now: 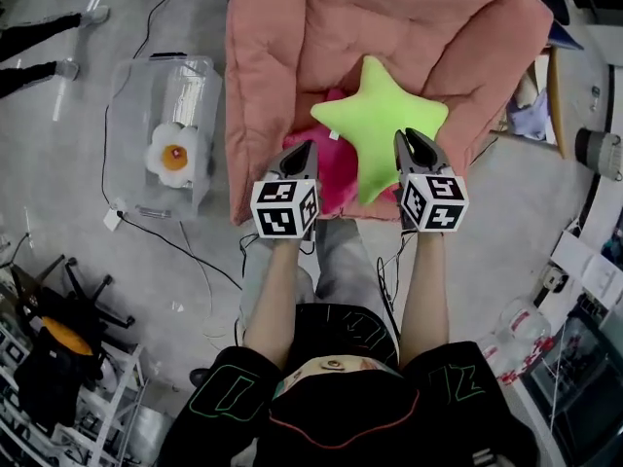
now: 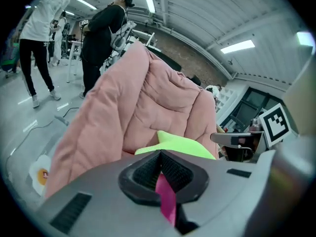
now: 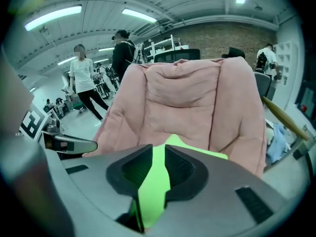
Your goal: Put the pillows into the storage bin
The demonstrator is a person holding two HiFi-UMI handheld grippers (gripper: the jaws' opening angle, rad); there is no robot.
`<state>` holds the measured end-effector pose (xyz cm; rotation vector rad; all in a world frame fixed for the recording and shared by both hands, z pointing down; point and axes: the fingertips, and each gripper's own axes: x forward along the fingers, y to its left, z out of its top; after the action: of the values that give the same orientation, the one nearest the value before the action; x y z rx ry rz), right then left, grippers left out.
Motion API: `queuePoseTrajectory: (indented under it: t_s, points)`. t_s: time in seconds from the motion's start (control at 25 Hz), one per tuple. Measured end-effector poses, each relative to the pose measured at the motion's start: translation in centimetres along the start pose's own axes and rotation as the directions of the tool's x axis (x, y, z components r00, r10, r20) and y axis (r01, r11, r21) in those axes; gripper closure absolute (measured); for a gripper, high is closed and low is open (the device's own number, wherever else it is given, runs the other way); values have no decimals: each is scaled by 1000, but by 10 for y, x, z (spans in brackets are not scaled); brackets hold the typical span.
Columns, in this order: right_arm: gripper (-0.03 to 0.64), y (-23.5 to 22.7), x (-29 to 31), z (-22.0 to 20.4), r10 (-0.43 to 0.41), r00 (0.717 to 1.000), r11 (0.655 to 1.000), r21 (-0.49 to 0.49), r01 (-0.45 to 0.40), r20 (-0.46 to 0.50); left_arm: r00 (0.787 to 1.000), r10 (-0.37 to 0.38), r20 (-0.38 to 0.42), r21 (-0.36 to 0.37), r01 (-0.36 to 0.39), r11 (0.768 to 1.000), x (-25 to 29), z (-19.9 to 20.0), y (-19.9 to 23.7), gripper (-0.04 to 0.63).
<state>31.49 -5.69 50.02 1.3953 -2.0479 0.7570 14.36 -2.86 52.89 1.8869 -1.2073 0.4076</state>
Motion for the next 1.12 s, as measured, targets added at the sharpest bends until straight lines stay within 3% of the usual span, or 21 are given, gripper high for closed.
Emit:
queuePoseTrajectory:
  t_s: [0.12,0.4,0.56,0.68,0.92,1.0,1.12]
  points:
    - [482,-32,-11,-18,1,999,1000,28,0,-43,999,-27,-32,-5,27,1000,18,-14,-28,558]
    - [251,-79,-7,-65,97,978,995,50,-89,-186,988,-138,-74,-113,129,985,65,-45,-78,242]
    - [191,-85,3,-91,202,947,975,138,-172,-248,972,-181,-149,-179,154,972,90,-72,-87,159]
    - [160,-88,7,-105,292,923,944,233,-235,-251,963,-192,-190,-216,150,965,101,-89,-90,132]
    - [143,-89,16,-121,449,866,854,390,-344,-219,940,-292,-177,-368,212,905,110,-104,-97,117]
    - [144,-88,19,-121,471,860,836,410,-364,-197,937,-314,-153,-374,239,896,112,-102,-100,147]
    - [146,-86,19,-119,465,868,837,406,-368,-171,941,-311,-131,-356,248,901,112,-97,-101,170]
